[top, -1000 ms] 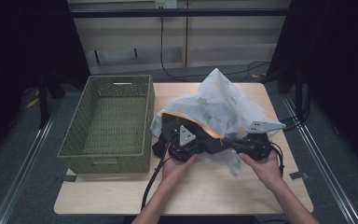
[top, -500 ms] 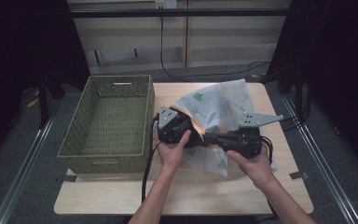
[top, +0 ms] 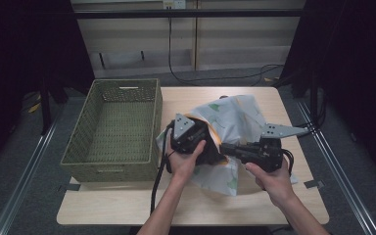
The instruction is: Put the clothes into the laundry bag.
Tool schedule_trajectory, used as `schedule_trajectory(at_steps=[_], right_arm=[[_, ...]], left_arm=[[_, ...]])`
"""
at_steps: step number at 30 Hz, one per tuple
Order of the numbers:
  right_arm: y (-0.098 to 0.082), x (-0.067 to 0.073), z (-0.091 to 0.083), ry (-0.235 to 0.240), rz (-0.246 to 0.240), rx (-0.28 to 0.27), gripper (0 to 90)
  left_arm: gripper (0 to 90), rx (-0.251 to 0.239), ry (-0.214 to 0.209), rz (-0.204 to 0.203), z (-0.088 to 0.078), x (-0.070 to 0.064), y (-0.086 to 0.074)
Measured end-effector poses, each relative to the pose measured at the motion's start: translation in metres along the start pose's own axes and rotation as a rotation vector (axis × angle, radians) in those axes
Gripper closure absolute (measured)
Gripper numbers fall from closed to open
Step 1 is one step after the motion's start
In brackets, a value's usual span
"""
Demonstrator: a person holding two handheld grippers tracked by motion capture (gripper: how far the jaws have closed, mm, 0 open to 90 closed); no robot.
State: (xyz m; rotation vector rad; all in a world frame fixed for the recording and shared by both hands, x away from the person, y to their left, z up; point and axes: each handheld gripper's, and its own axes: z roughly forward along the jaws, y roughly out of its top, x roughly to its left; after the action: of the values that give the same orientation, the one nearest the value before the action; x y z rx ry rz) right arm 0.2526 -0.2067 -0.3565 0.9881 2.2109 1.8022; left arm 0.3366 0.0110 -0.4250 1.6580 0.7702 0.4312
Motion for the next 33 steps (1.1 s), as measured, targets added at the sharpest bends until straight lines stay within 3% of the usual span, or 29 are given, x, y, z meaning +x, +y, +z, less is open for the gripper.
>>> schedule_trajectory(at_steps=[1, 2, 3, 5, 8, 12, 13, 16, 18, 19, 20, 21, 22, 24, 25, 26, 27, 30, 33], right_arm=[[0.000, 0.000, 0.000, 0.000, 0.000, 0.000, 90.0], [-0.009, -0.010, 0.003, -0.013, 0.024, 0.028, 90.0], [-0.013, -0.014, 0.004, -0.020, 0.030, 0.035, 90.0], [-0.018, -0.018, 0.005, -0.017, 0.050, 0.048, 90.0], [-0.026, -0.020, 0.004, -0.015, 0.053, 0.074, 90.0], [-0.040, -0.022, 0.001, -0.019, 0.067, 0.108, 89.9], [-0.045, -0.026, 0.001, -0.025, 0.075, 0.115, 89.9], [-0.053, -0.032, 0.003, -0.039, 0.084, 0.139, 89.7], [-0.058, -0.037, 0.003, -0.062, 0.079, 0.162, 88.5], [-0.058, -0.038, 0.004, -0.078, 0.067, 0.172, 87.3], [-0.059, -0.040, 0.004, -0.094, 0.061, 0.178, 85.3], [-0.058, -0.041, 0.002, -0.107, 0.051, 0.179, 82.0], [-0.058, -0.041, 0.001, -0.114, 0.047, 0.179, 80.1], [-0.057, -0.042, 0.000, -0.117, 0.046, 0.172, 78.8], [-0.055, -0.041, -0.002, -0.127, 0.039, 0.171, 75.5], [-0.055, -0.041, -0.002, -0.127, 0.039, 0.171, 75.5], [-0.052, -0.039, -0.002, -0.133, 0.027, 0.164, 74.1], [-0.047, -0.036, -0.001, -0.147, 0.007, 0.162, 69.5], [-0.039, -0.032, 0.002, -0.165, -0.027, 0.149, 63.8]], left_arm=[[77.2, 0.000, 0.000, 0.000, 0.000, 0.000, 0.000], [77.0, 0.017, -0.024, -0.003, 0.006, -0.002, -0.006], [77.0, 0.059, -0.052, 0.022, 0.013, -0.007, -0.013], [76.8, 0.103, -0.083, 0.014, 0.024, -0.010, -0.020], [76.7, 0.131, -0.105, -0.008, 0.034, -0.010, -0.031], [75.0, 0.176, -0.128, 0.017, 0.042, -0.015, -0.045], [74.0, 0.196, -0.157, -0.005, 0.046, -0.015, -0.055], [66.5, 0.217, -0.172, -0.009, 0.048, -0.017, -0.059], [55.6, 0.218, -0.195, 0.010, 0.046, -0.019, -0.058], [55.6, 0.211, -0.209, 0.002, 0.043, -0.020, -0.056], [48.4, 0.210, -0.211, 0.008, 0.040, -0.022, -0.054], [39.4, 0.223, -0.234, 0.042, 0.032, -0.022, -0.050], [35.3, 0.226, -0.258, 0.048, 0.026, -0.021, -0.048], [30.8, 0.221, -0.264, 0.048, 0.019, -0.021, -0.046], [25.6, 0.200, -0.271, 0.050, 0.007, -0.019, -0.044], [24.2, 0.200, -0.271, 0.050, 0.007, -0.019, -0.044], [21.6, 0.170, -0.272, 0.051, -0.010, -0.013, -0.042], [16.1, 0.154, -0.236, 0.040, -0.032, -0.004, -0.038], [13.7, 0.132, -0.212, 0.032, -0.043, 0.002, -0.036]])
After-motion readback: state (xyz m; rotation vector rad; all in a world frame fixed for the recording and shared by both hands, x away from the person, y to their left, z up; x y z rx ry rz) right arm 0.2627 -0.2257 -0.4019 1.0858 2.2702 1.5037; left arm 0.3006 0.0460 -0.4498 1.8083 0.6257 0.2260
